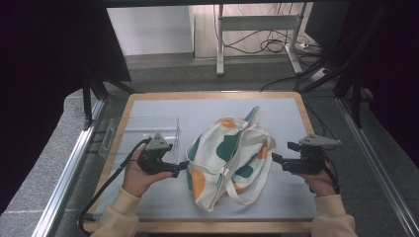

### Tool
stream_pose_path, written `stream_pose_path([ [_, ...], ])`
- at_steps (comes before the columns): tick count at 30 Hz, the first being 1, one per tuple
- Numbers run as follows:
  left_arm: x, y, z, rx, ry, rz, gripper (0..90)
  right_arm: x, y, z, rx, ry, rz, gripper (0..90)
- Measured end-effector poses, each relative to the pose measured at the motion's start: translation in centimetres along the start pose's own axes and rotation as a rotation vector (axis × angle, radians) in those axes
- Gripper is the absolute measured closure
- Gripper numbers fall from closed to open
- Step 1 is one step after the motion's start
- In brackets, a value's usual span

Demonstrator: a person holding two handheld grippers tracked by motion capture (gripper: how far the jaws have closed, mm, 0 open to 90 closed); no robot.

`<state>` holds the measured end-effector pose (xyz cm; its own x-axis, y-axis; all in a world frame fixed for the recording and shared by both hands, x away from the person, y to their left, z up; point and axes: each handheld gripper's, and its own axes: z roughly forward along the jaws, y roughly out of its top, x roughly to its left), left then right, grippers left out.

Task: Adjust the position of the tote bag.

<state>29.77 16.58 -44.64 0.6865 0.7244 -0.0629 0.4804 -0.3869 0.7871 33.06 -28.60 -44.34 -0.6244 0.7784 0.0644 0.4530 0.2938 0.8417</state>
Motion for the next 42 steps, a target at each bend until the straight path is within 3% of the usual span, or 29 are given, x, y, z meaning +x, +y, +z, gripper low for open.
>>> stream_pose_path([
  [11,0.1,-0.1,-1.1,-0.031,0.010,0.015,14.2,0.7,0.1,-0.3,-0.001,-0.009,-0.006,21.8],
  [16,0.0,-0.1,-1.7,-0.034,-0.036,0.003,14.5,0.6,-0.2,-0.4,0.010,-0.027,-0.005,21.8],
  [24,-0.1,-0.2,-1.3,-0.020,-0.064,-0.013,15.2,-0.2,-0.4,-0.1,0.010,-0.037,0.015,21.8],
  [31,-1.0,0.0,-1.4,-0.024,-0.080,0.008,15.4,-0.2,-0.3,-0.7,-0.006,-0.049,0.014,21.8],
  [32,-1.3,0.1,-1.5,-0.034,-0.103,0.005,15.4,-0.1,-0.2,-0.7,-0.007,-0.050,0.012,21.8],
  [42,-2.2,0.2,-1.0,-0.027,-0.132,0.019,15.5,0.2,-0.3,-0.1,0.017,-0.047,-0.004,21.7],
])
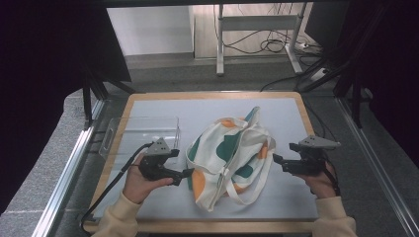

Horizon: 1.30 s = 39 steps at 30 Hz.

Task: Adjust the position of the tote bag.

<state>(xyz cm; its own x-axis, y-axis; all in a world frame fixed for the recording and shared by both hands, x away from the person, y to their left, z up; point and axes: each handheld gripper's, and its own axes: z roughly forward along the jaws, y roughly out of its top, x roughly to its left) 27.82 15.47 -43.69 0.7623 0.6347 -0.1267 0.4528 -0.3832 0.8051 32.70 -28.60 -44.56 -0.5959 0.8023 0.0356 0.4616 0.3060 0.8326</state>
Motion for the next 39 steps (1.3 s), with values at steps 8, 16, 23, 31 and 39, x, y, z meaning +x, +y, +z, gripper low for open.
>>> stream_pose_path([
  [8,-1.4,0.3,0.5,0.004,-0.038,0.031,15.4,0.1,-0.1,0.1,0.006,-0.006,-0.006,21.5],
  [16,-2.7,0.0,1.3,0.011,-0.075,0.039,15.5,0.3,-0.2,0.3,0.020,-0.016,-0.017,21.0],
  [23,-3.6,-0.6,2.3,0.037,-0.100,0.049,15.7,0.3,-0.2,0.4,0.024,-0.019,-0.017,20.8],
  [31,-4.8,-1.3,3.3,0.059,-0.133,0.067,15.6,0.4,-0.3,0.5,0.028,-0.026,-0.018,20.4],
  [39,-6.0,-2.0,4.0,0.060,-0.169,0.081,15.2,0.5,-0.3,0.6,0.032,-0.029,-0.021,20.2],
])
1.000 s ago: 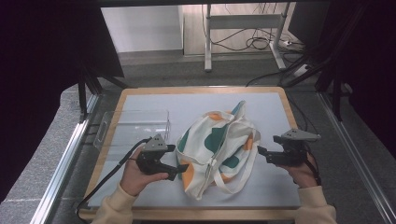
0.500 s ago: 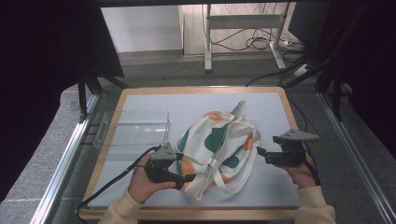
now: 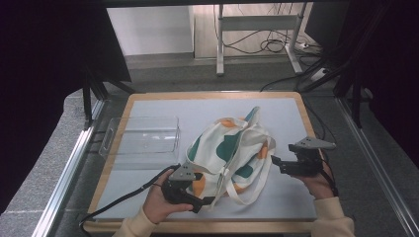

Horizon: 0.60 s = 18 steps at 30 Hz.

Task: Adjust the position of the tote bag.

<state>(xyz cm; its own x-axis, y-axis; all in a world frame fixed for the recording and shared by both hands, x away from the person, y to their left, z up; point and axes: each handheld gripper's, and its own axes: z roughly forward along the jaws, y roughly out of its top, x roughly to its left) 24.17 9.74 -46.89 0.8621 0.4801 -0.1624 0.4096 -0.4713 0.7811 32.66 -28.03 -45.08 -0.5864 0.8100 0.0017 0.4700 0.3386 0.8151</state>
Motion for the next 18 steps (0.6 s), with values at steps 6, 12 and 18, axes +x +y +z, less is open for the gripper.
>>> stream_pose_path([
  [6,-1.1,-0.9,1.0,0.037,-0.007,0.036,13.6,0.1,0.0,0.0,0.002,0.002,-0.003,20.1],
  [12,-1.5,-1.4,1.8,0.046,0.013,0.066,10.7,0.2,0.0,0.0,0.001,0.002,-0.004,20.1],
  [18,-2.0,-2.0,2.8,0.080,0.031,0.114,7.8,0.1,0.0,0.1,0.004,0.001,-0.004,19.8],
])
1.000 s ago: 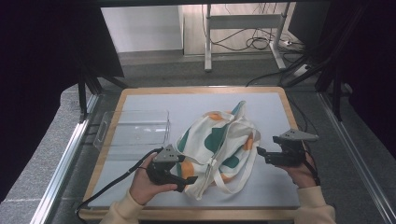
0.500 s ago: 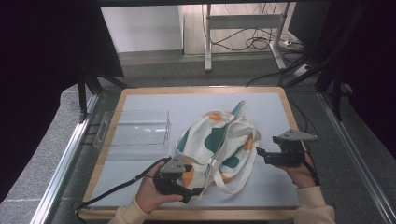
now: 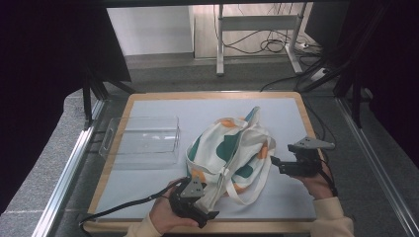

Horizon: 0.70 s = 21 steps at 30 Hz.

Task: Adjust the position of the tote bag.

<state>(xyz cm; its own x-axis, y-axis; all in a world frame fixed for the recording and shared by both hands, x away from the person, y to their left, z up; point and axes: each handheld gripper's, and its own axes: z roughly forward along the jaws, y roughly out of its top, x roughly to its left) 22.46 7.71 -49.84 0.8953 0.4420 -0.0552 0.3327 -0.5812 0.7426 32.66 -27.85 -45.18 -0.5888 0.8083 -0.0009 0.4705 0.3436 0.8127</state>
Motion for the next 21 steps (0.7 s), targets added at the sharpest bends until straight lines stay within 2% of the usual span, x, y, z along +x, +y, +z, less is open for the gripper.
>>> stream_pose_path([
  [3,-0.4,-0.3,0.6,0.010,0.016,0.019,7.3,0.0,0.0,0.0,-0.001,-0.001,0.000,19.8],
  [8,-0.3,-0.4,0.8,0.020,0.038,0.036,9.7,0.1,0.0,0.0,-0.001,-0.003,0.001,19.7],
  [12,-0.3,-0.5,0.7,0.016,0.071,0.061,20.0,0.1,0.0,0.0,0.002,-0.001,-0.002,19.7],
  [15,-0.3,-0.5,0.5,-0.002,0.062,0.063,27.2,0.1,0.0,0.0,-0.001,-0.003,0.001,19.7],
  [16,-0.3,-0.4,0.3,0.002,0.058,0.074,27.2,0.1,0.0,0.0,-0.001,-0.003,0.001,19.7],
  [21,0.1,-0.3,-0.3,-0.015,0.039,0.079,35.6,0.0,0.0,0.0,-0.001,-0.002,0.003,19.7],
])
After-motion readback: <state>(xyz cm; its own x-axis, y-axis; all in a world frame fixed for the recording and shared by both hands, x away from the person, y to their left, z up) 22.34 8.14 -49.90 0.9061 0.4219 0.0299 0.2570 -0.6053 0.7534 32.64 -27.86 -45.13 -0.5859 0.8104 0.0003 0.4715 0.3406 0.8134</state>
